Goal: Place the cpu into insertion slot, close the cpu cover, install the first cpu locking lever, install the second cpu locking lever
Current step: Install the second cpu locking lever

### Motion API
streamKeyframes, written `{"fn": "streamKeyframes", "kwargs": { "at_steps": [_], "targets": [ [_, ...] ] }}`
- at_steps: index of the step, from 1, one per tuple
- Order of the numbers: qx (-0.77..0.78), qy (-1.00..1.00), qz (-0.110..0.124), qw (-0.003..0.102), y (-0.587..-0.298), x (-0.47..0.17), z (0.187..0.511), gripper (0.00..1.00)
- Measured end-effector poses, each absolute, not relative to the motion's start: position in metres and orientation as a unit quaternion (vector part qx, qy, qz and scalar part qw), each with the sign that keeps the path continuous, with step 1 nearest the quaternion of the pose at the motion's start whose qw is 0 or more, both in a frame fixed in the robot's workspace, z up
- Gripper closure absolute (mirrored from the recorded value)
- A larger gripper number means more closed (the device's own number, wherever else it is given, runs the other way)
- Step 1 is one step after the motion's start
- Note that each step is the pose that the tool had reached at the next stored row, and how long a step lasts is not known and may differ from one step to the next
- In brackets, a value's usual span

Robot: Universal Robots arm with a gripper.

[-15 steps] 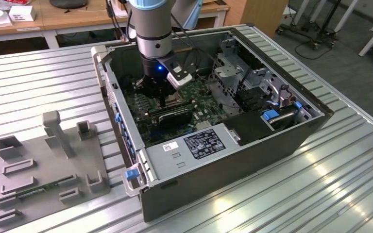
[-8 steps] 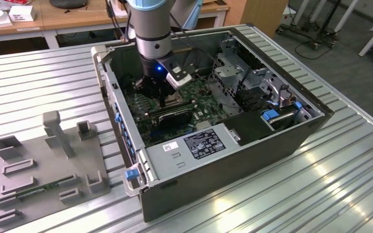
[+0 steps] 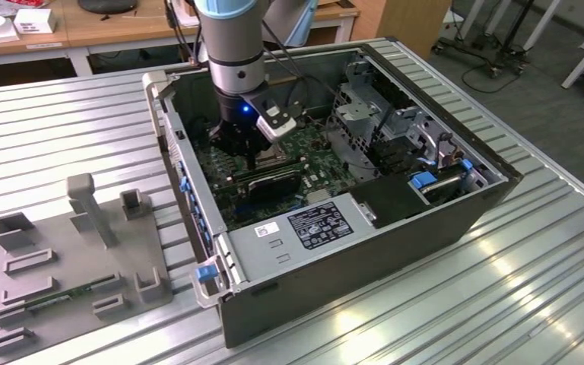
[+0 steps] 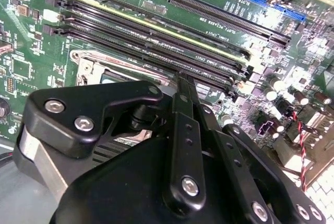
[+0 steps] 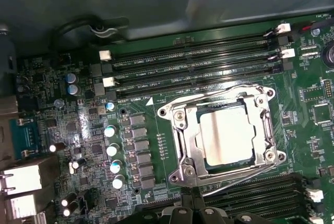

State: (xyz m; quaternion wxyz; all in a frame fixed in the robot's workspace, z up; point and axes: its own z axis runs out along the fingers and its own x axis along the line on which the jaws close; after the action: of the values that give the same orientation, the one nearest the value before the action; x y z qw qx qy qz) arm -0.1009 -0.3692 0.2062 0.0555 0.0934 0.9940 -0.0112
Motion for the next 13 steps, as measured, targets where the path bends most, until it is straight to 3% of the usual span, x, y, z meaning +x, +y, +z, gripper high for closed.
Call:
{"fn": "streamKeyframes", "kwargs": {
  "at_steps": [13],
  "targets": [
    [0.095,0.994,0.007,0.056,-0.3690,-0.1009,0.2041,0.89]
  ]
}}
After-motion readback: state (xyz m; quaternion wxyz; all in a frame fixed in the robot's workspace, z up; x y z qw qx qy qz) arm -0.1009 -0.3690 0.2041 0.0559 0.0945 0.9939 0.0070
